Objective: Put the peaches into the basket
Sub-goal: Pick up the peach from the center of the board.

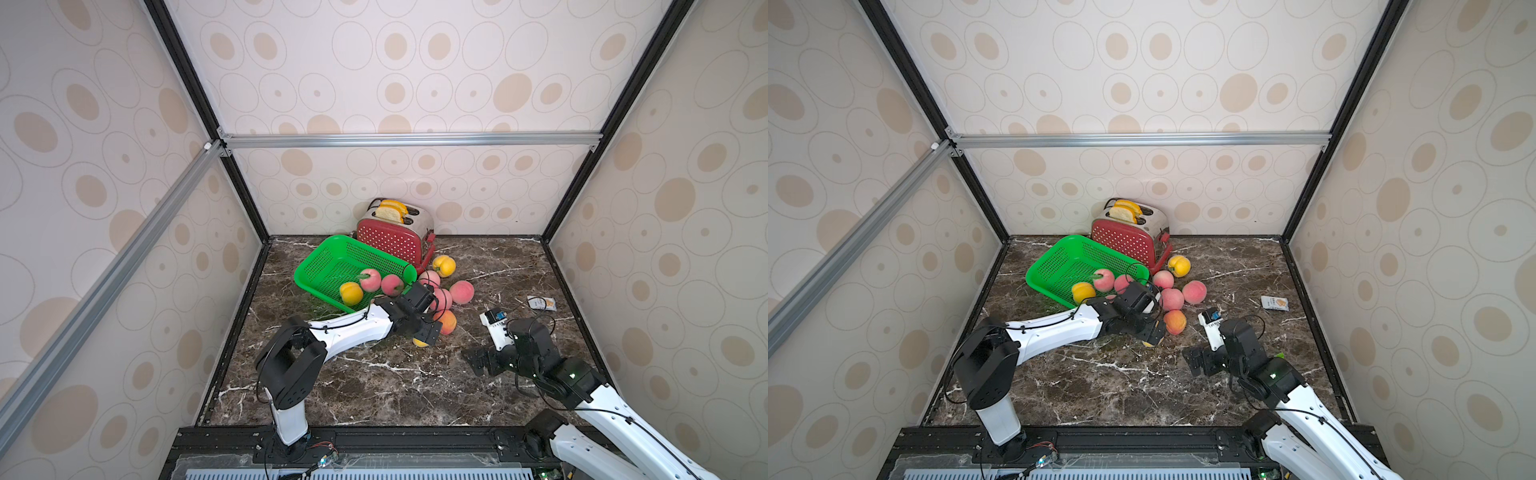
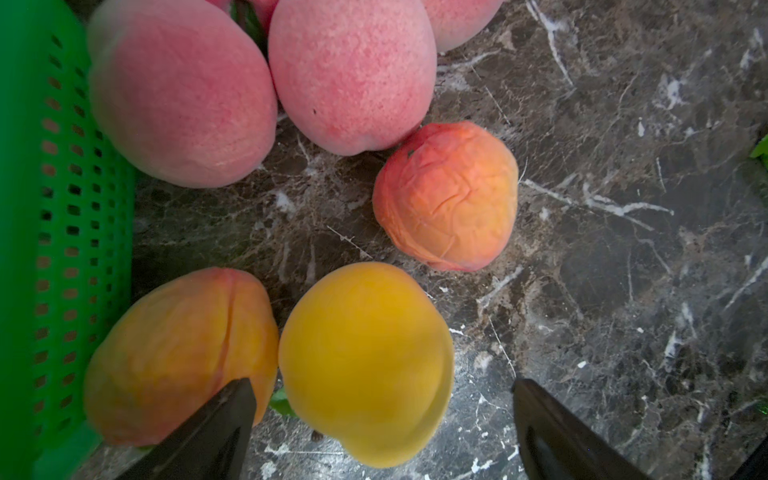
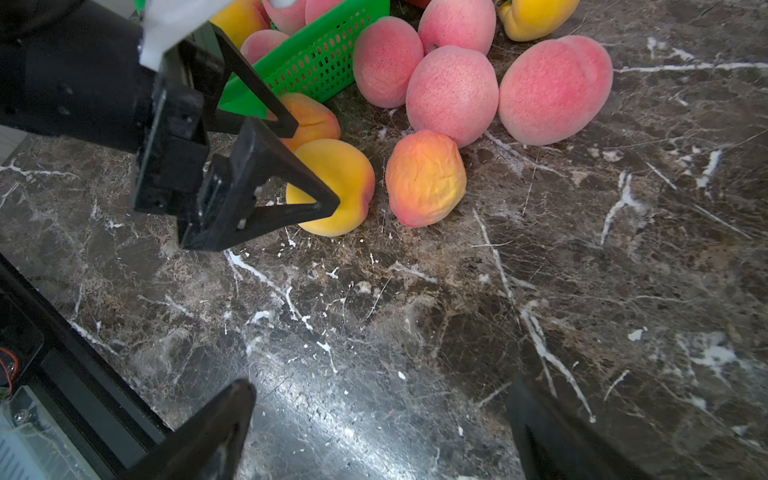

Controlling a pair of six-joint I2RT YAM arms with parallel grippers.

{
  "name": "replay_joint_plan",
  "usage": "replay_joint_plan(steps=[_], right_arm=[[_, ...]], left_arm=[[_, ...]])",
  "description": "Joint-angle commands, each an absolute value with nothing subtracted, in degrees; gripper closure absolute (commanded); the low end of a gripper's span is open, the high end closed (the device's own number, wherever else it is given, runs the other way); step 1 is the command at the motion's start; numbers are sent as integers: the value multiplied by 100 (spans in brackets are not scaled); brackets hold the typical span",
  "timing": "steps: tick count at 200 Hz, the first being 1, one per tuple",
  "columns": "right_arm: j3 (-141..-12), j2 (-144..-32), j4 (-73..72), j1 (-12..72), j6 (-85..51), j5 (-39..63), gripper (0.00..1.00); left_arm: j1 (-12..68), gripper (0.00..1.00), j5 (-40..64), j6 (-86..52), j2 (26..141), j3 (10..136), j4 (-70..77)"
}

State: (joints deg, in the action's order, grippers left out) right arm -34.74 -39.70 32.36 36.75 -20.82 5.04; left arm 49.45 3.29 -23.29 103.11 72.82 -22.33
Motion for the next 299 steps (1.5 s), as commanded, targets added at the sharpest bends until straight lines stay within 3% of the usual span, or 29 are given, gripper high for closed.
replay_joint_plan(steps=[1,120,180,199,225,299], right_arm=[[-3390,-3955,3275,3640,-2197,571,1],[-3484,-3845,3338,3632,-2154,413,1],[-3543,-3803,3384,3626,-2109,321,1],[-3549,-3787,3397,3613,-2093,299,0],[-3582,-3775,3437,3582,-2065,285,0],[-3578,-3883,3384,3516,-2006,397,0]], left_arm=[[5010,1,293,-2084,10500,7568,-2415],[5106,5,323,-2021,10886,7551,-2426],[5133,16,279,-2047,10908,7494,-2416],[5140,24,305,-2048,10897,7499,-2416],[5139,29,360,-2081,10745,7563,-2529],[5194,29,42,-2053,9721,7773,-3162]])
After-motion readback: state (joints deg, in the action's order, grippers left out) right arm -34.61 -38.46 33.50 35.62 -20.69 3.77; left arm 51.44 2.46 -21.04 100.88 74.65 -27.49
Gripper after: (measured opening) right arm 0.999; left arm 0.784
